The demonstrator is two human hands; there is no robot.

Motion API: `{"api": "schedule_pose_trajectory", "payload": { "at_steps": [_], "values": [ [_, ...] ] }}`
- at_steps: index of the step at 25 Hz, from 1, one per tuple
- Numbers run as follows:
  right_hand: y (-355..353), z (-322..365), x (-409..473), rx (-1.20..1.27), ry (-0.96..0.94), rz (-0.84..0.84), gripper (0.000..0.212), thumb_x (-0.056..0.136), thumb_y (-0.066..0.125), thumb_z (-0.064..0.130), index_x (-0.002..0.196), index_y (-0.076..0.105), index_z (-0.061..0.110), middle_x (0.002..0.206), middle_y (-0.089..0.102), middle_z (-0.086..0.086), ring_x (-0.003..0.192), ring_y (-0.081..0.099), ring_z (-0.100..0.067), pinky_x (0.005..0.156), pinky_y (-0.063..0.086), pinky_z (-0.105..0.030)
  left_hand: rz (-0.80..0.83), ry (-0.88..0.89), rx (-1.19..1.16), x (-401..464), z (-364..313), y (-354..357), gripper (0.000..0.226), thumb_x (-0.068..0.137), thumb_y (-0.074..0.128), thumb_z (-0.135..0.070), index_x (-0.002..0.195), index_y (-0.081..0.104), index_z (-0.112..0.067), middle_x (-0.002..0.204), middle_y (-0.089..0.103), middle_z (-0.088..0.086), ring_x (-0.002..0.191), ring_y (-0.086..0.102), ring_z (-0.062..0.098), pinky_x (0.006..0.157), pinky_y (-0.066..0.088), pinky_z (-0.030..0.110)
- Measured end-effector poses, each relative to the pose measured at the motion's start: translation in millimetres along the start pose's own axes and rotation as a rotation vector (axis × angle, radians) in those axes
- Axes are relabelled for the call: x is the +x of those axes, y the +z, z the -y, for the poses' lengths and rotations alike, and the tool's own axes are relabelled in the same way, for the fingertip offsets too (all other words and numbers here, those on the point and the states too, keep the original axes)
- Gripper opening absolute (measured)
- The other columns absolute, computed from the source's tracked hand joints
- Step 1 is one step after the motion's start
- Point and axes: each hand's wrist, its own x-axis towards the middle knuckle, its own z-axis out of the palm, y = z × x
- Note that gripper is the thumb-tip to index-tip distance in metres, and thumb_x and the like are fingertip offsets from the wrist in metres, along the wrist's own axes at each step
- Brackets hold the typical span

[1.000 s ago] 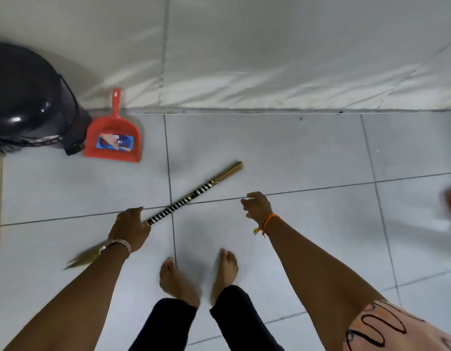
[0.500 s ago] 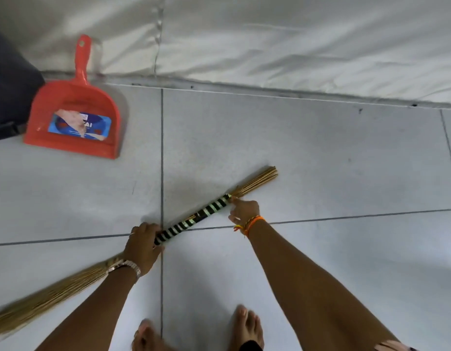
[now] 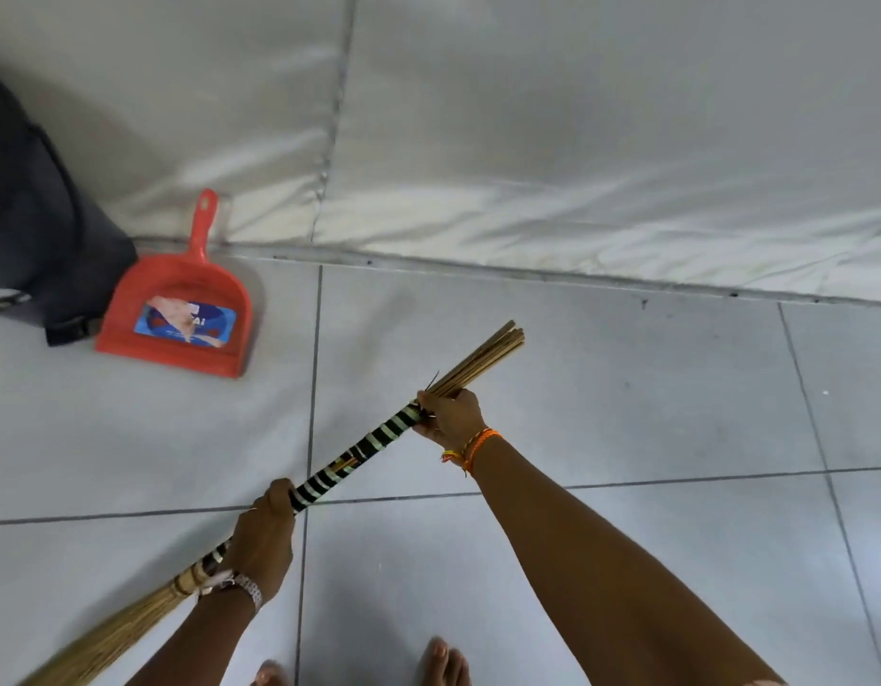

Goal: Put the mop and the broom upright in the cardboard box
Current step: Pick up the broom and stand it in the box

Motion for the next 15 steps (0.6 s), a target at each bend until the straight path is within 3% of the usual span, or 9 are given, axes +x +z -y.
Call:
{"api": "schedule_pose_trajectory", "payload": {
  "at_steps": [5, 8, 13, 15],
  "values": [
    [21, 132, -157, -0.025, -0.211, 0.145, 0.018, 0.084, 0.063, -0.003, 0.097, 0.054, 0.004, 0.096, 0.062, -0.016, 0.092, 0.065, -0.031, 0.086, 0.058, -0.05, -0.08, -0.104, -0.134, -54, -65, -150, 0.026, 0.069, 0.066, 0.009, 0.09, 0.058, -0.003, 0.079, 0.062, 0.016, 0.07, 0.062, 0.04, 0.06, 0.053, 0.045],
    [49, 209, -297, -0.091, -0.364, 0.255, 0.021, 0.082, 0.061, -0.008, 0.088, 0.053, 0.011, 0.094, 0.059, -0.016, 0.093, 0.063, -0.028, 0.084, 0.058, -0.047, -0.154, -0.22, -0.357, -120, -103, -281, 0.016, 0.079, 0.057, -0.003, 0.086, 0.049, -0.014, 0.078, 0.061, 0.011, 0.074, 0.06, 0.035, 0.065, 0.046, 0.039],
    [117, 297, -506, -0.369, -0.749, 0.46, 0.037, 0.076, 0.067, 0.0, 0.087, 0.057, 0.034, 0.091, 0.064, -0.012, 0.093, 0.066, -0.028, 0.09, 0.055, -0.055, -0.215, -0.084, -0.461, -231, -117, -448, 0.02, 0.087, 0.056, -0.005, 0.085, 0.05, -0.024, 0.077, 0.061, 0.002, 0.074, 0.057, 0.025, 0.064, 0.039, 0.032],
    [156, 314, -577, -0.5, -0.885, 0.574, 0.041, 0.077, 0.067, -0.002, 0.093, 0.054, 0.034, 0.088, 0.065, -0.007, 0.087, 0.067, -0.02, 0.088, 0.055, -0.049, -0.26, -0.075, -0.452, -269, -99, -495, 0.013, 0.089, 0.056, -0.009, 0.092, 0.051, -0.021, 0.084, 0.063, 0.003, 0.079, 0.059, 0.026, 0.066, 0.041, 0.032]
  ]
}}
